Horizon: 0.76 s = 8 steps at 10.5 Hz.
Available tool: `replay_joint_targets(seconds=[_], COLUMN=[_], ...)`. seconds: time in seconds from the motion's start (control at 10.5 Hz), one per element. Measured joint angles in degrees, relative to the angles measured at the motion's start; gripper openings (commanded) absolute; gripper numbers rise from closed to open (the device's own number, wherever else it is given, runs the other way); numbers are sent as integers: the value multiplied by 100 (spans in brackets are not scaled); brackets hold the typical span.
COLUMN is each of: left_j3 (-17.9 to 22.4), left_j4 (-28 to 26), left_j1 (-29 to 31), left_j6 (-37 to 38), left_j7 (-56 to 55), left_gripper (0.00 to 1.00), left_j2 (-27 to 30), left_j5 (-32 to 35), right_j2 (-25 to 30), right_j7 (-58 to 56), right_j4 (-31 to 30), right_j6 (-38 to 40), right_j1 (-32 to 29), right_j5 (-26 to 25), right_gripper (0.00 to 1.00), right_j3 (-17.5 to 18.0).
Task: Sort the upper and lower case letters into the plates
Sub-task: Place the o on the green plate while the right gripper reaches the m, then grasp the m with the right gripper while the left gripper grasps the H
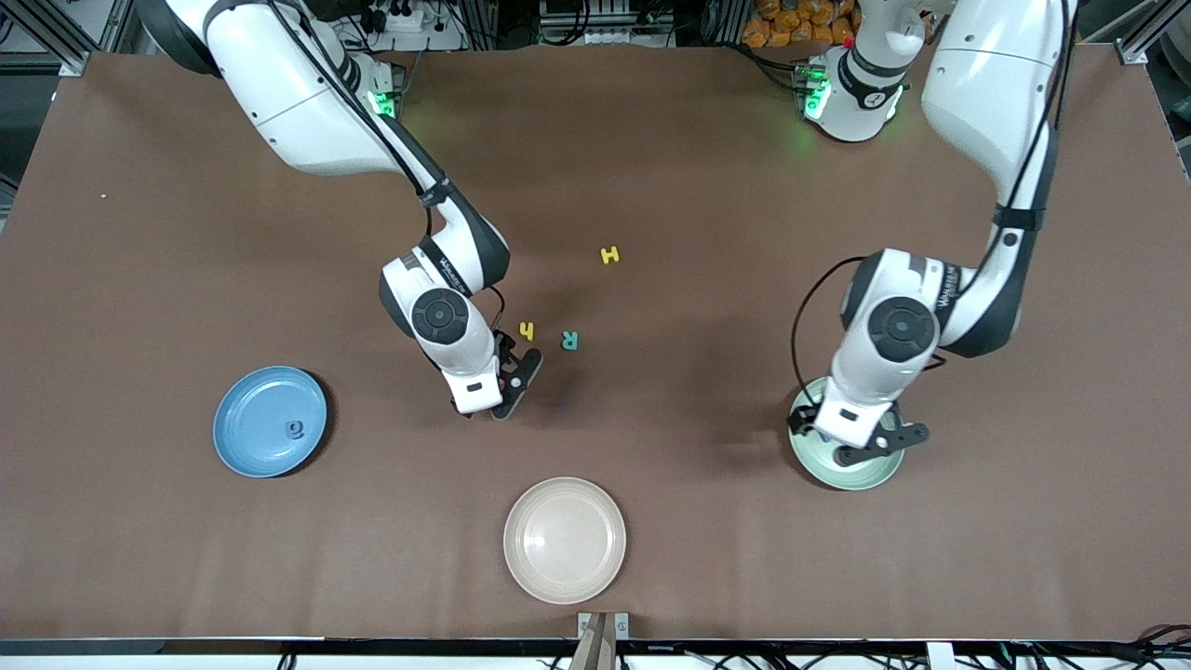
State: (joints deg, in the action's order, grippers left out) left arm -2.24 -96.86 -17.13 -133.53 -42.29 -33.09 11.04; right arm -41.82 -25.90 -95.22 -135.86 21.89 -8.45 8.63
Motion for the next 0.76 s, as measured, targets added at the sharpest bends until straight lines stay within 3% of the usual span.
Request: replay_joint_targets(seconds=[0.29,0.76], left_j3=[-106,-478], left_j4=[-2,-8], left_j1=[-453,-638], left_j6=[151,481], left_j7=[-506,-698], left_gripper=[100,100], left_j2=[-1,-1], left_j5=[0,-4], right_j2=[-10,-15], right_j7=[-3,-4], right_j4=[-156,-227], right_j6=[-303,-364], right_j1=[11,30], right_j5=[-4,-15], right_gripper=[100,100], right_j3=[0,-1])
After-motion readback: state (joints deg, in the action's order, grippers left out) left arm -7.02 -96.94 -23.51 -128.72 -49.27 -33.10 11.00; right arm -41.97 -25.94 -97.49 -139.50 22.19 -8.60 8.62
